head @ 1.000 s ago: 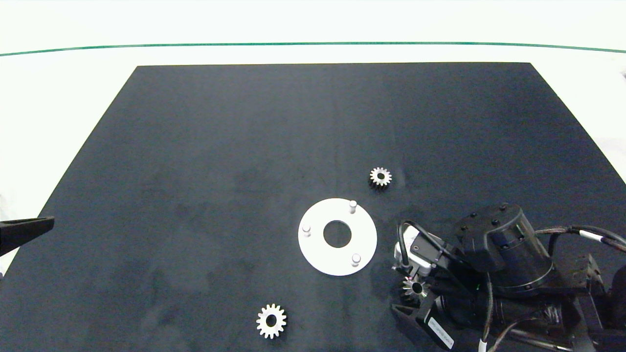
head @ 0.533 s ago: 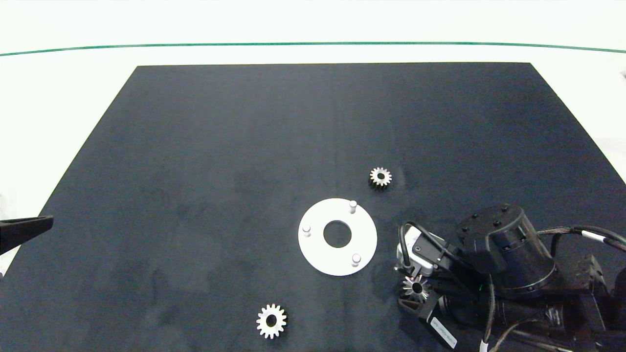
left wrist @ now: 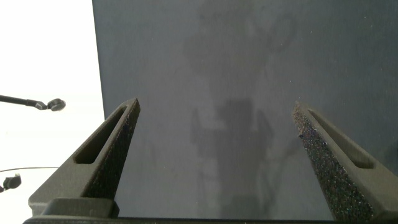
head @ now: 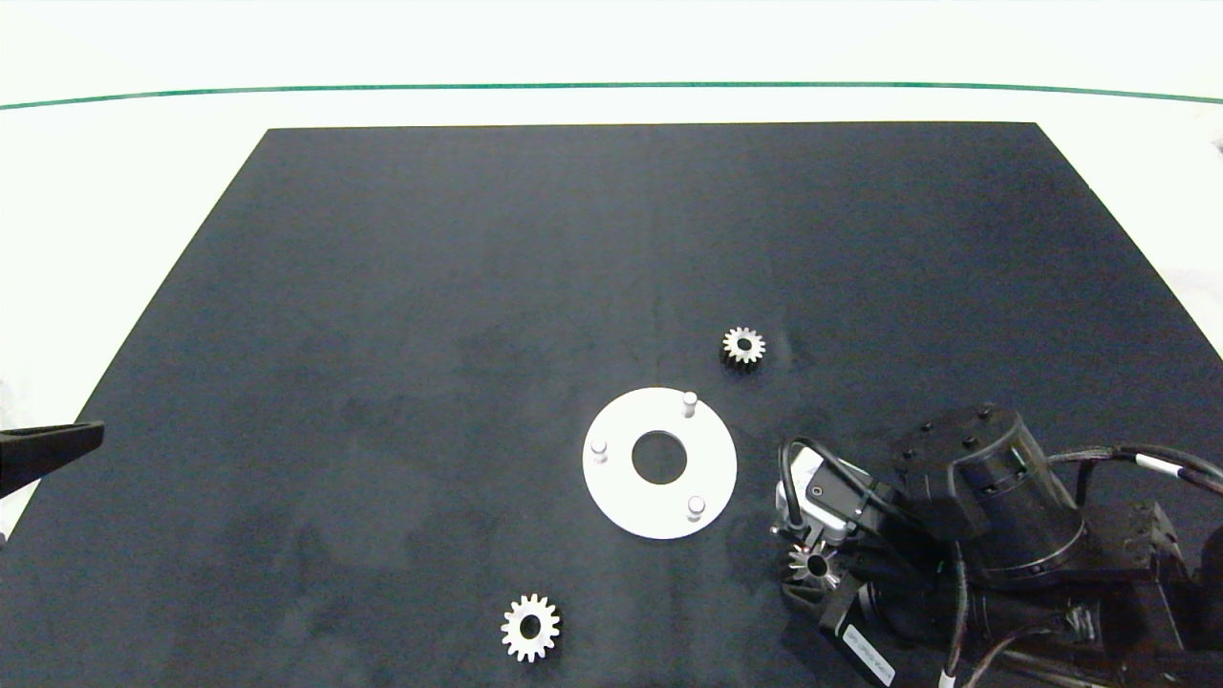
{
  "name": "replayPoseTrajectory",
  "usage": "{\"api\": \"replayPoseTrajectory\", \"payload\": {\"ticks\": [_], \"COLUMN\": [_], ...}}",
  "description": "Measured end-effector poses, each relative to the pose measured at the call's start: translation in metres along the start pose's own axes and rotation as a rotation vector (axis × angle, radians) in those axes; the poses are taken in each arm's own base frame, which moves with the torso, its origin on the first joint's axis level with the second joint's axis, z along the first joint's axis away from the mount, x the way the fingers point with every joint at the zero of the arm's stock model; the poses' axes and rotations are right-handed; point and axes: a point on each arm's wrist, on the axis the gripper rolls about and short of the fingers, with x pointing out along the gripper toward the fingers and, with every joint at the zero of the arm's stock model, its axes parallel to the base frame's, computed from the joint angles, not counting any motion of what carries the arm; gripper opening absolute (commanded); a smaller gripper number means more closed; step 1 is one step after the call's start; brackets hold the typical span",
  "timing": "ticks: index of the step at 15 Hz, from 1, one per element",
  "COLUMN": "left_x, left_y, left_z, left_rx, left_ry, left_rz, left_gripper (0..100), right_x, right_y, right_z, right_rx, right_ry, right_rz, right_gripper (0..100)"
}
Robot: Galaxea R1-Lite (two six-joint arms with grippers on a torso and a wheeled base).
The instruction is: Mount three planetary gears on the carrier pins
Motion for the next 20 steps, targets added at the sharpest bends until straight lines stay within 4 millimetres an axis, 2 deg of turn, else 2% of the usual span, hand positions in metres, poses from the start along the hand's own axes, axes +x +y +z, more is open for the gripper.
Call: {"api": "replayPoseTrajectory", "payload": {"ticks": [5, 10, 14, 20], "left_x": [0.000, 0.000, 0.000, 0.000], "left_y": [0.000, 0.000, 0.000, -0.001], "left_z": [-0.002, -0.002, -0.002, -0.002], "left_rx": [0.000, 0.000, 0.000, 0.001], "left_ry": [0.013, 0.012, 0.012, 0.012], "left_rz": [-0.004, -0.004, -0.004, -0.005], "left_gripper": [100, 100, 100, 100], "right_x": [-0.017, -0.040, -0.026, -0.003], "right_y": [0.001, 0.009, 0.016, 0.021], "right_z": [0.024, 0.068, 0.090, 0.091], "right_rx": [-0.009, -0.055, -0.065, -0.061], "right_ry": [-0.095, -0.139, -0.151, -0.097], "right_rz": [0.006, 0.056, 0.064, 0.070], "right_gripper": [22, 22, 22, 22]}}
